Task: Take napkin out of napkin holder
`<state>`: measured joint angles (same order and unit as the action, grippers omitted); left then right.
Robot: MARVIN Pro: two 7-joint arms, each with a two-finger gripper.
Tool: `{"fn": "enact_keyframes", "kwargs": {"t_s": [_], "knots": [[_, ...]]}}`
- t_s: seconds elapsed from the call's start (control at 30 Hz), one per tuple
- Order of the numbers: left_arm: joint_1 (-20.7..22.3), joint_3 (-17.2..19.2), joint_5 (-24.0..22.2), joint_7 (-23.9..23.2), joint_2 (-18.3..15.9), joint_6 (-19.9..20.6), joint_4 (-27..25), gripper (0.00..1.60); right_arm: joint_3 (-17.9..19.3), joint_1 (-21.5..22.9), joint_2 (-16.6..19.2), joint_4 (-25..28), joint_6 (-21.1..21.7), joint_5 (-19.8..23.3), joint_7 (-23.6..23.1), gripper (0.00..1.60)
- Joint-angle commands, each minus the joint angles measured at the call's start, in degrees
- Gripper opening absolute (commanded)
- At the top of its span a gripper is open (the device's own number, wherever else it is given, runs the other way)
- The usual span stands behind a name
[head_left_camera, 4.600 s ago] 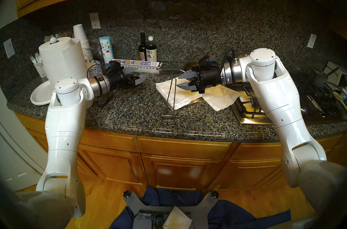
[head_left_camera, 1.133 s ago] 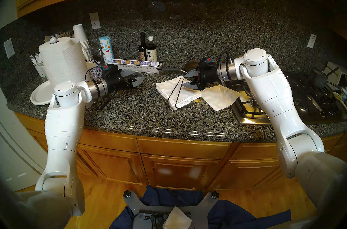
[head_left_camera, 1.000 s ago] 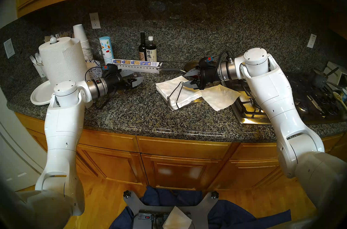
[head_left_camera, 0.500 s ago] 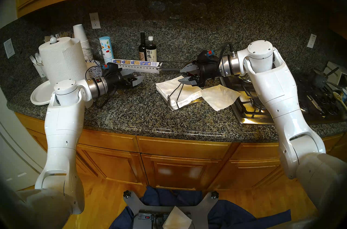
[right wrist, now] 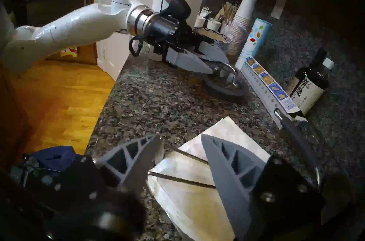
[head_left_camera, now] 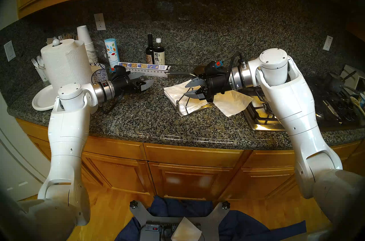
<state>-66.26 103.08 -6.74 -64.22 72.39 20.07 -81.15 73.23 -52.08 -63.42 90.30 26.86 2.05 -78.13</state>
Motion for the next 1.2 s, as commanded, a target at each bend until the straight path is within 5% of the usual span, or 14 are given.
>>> {"fn": "enact_keyframes", "kwargs": {"t_s": [0.0,0.5,0.93,1.17], "knots": [[1.27,0.39,-0.46,0.03,0.02,0.28,-2.29,1.60,0.36,1.12,-0.34,1.74,0.40,0.21,0.10,0.91],[-0.63,1.62,-0.42,-0.20,0.08,1.14,-4.46,1.60,-2.28,2.63,-1.52,-1.27,-0.63,0.31,-0.68,0.86],[-2.40,-3.28,1.80,-9.93,-7.14,6.18,-6.03,1.60,-2.28,2.66,-1.13,-1.02,-0.80,0.19,-1.54,0.79],[-2.74,-4.66,2.42,-12.40,-7.91,6.96,-6.62,1.60,-2.49,2.63,-0.80,-1.33,-0.84,0.01,-1.83,0.77]]}}
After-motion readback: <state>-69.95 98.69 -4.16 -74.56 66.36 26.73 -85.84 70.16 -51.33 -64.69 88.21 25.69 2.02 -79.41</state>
